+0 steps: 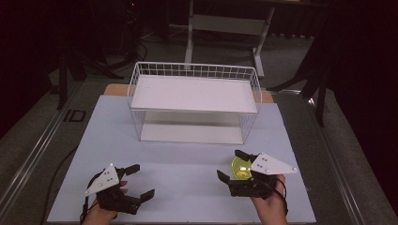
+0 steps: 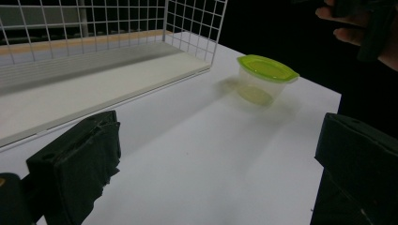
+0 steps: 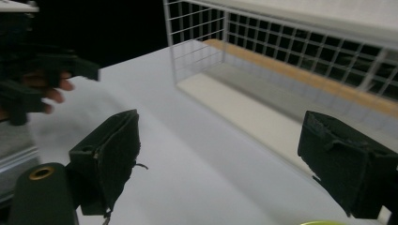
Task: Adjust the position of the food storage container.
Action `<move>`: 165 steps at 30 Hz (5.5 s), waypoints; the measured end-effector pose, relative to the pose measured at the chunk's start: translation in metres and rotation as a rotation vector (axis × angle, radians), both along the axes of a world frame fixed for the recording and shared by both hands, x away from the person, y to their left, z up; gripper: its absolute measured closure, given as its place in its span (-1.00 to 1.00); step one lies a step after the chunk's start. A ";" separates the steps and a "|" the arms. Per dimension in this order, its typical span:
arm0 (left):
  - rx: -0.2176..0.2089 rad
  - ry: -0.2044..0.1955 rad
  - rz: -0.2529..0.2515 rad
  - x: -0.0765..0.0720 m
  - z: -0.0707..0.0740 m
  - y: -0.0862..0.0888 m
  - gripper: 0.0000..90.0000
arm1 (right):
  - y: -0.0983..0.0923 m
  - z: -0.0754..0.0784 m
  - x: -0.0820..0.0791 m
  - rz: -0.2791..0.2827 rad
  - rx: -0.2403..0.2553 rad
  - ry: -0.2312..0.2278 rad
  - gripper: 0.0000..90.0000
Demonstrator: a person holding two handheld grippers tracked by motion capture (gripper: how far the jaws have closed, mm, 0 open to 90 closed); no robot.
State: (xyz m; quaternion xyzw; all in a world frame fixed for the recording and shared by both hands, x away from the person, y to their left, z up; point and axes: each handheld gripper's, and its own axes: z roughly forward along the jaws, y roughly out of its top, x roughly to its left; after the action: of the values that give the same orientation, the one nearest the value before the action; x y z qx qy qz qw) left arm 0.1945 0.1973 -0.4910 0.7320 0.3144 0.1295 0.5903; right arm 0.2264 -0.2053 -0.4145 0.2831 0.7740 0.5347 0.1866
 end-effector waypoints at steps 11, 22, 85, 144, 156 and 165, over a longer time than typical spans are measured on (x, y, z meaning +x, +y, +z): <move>0.004 -0.005 -0.010 0.000 -0.001 -0.002 -0.97 | -0.020 0.005 0.025 -0.096 0.033 -0.027 -0.72; -0.003 -0.002 -0.017 0.001 0.000 -0.004 -0.97 | -0.052 -0.011 0.050 -0.214 -0.001 0.035 -0.66; 0.001 -0.014 -0.015 0.000 0.002 -0.005 -0.97 | -0.023 -0.111 0.042 -0.193 -0.185 0.356 1.00; 0.021 -0.013 -0.024 -0.001 0.003 -0.005 -0.97 | 0.043 -0.116 0.074 -0.083 -0.153 0.369 1.00; 0.024 -0.009 -0.027 0.000 0.002 -0.006 -0.97 | 0.058 -0.117 0.065 -0.036 -0.139 0.396 1.00; 0.033 -0.007 -0.031 0.000 0.001 -0.007 -0.97 | 0.075 -0.120 0.070 -0.022 -0.137 0.405 0.99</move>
State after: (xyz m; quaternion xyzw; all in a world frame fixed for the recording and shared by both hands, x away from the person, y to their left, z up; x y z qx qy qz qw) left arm 0.1949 0.1902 -0.4903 0.7460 0.2987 0.1282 0.5812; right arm 0.2964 -0.1306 -0.5343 0.3800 0.8271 0.4109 0.0518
